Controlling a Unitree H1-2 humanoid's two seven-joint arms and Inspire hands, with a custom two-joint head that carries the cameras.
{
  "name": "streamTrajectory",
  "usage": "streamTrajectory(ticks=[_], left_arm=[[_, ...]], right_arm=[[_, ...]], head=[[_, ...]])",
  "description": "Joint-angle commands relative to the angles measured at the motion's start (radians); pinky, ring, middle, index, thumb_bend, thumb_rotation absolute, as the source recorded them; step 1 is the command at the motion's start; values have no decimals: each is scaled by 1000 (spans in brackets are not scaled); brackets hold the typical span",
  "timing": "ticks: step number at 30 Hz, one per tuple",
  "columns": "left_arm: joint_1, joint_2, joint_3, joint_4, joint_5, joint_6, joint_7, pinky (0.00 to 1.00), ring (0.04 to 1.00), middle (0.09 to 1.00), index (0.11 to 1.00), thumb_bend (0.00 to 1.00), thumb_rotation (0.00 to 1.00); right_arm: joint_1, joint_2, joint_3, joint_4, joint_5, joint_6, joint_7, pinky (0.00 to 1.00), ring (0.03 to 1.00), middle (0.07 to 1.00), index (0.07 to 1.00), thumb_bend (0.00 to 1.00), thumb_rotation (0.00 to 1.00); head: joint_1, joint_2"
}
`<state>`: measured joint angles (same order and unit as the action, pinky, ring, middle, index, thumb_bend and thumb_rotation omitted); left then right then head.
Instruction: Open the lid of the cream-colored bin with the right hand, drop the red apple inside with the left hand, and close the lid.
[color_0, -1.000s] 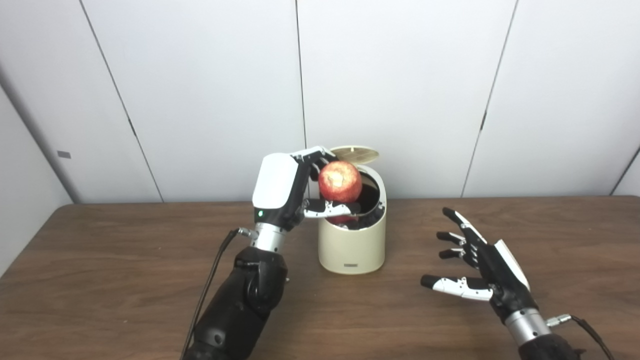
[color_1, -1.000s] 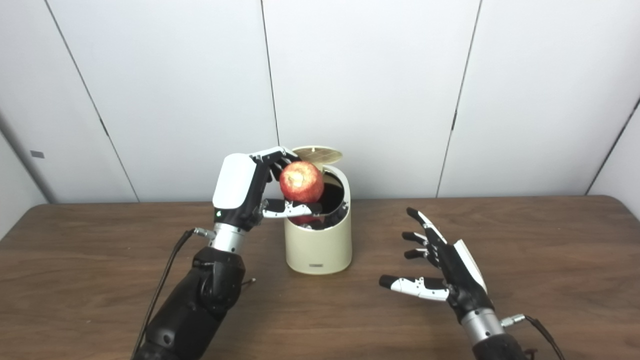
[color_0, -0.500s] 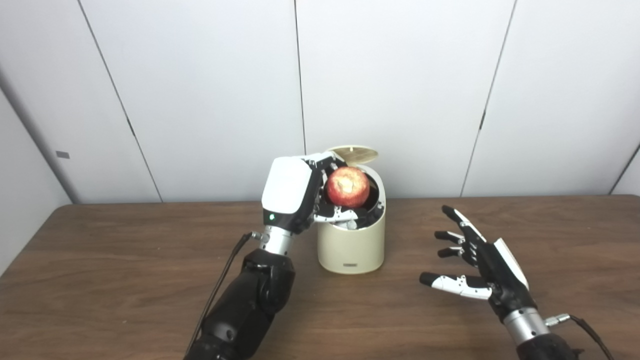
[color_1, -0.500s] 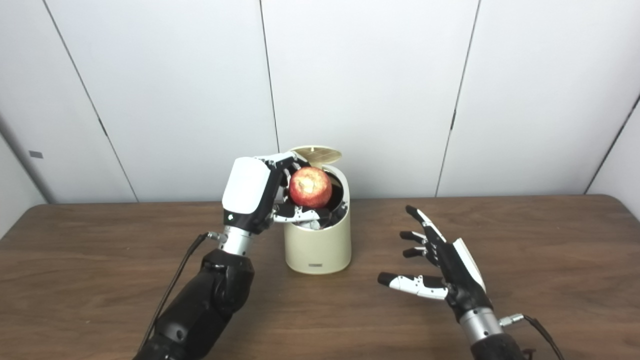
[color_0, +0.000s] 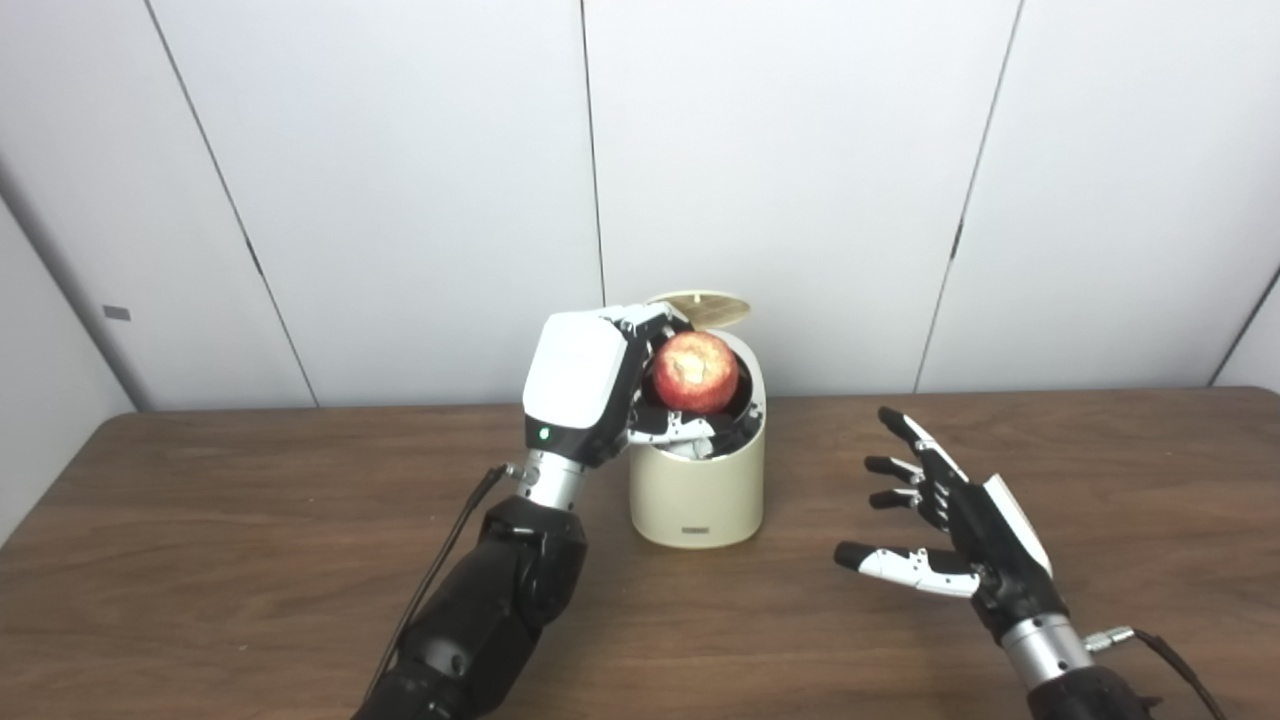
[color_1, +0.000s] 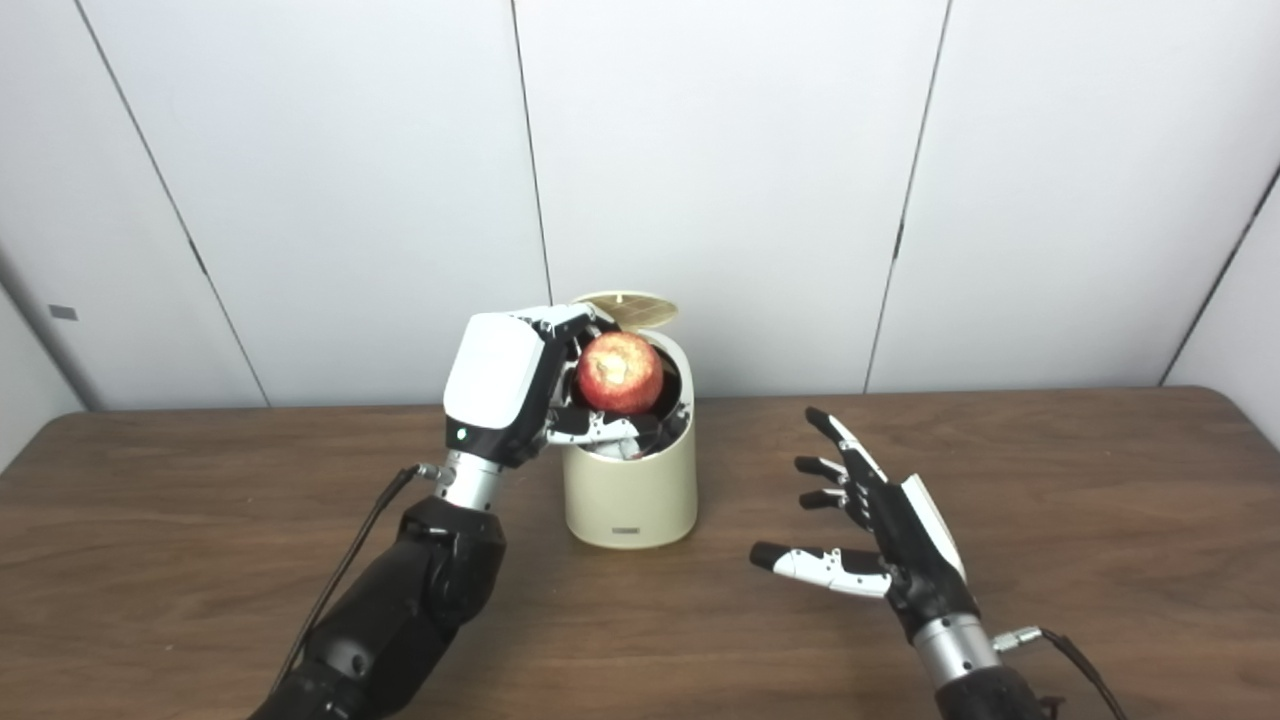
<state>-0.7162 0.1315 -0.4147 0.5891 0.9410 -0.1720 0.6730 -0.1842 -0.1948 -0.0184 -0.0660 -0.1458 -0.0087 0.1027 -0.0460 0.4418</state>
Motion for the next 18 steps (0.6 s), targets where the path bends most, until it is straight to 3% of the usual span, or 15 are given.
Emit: streamTrajectory(ticks=[1, 8, 18], left_arm=[[-42, 12, -2, -15, 19, 24, 4, 392, 533, 649, 681, 874, 65], [-29, 15, -2, -34, 8, 32, -2, 494, 653, 753, 759, 891, 94], [-18, 17, 0, -61, 5, 42, -10, 511, 656, 746, 756, 885, 114]], right_arm=[[-18, -6, -9, -20, 8, -41, -17, 685, 836, 973, 924, 774, 302], [-19, -10, -5, -29, 6, -34, -13, 680, 837, 978, 930, 769, 323], [-21, -11, -7, -32, 19, -31, -6, 690, 836, 977, 927, 767, 312]], head=[[-1, 1], [3, 2], [10, 5]])
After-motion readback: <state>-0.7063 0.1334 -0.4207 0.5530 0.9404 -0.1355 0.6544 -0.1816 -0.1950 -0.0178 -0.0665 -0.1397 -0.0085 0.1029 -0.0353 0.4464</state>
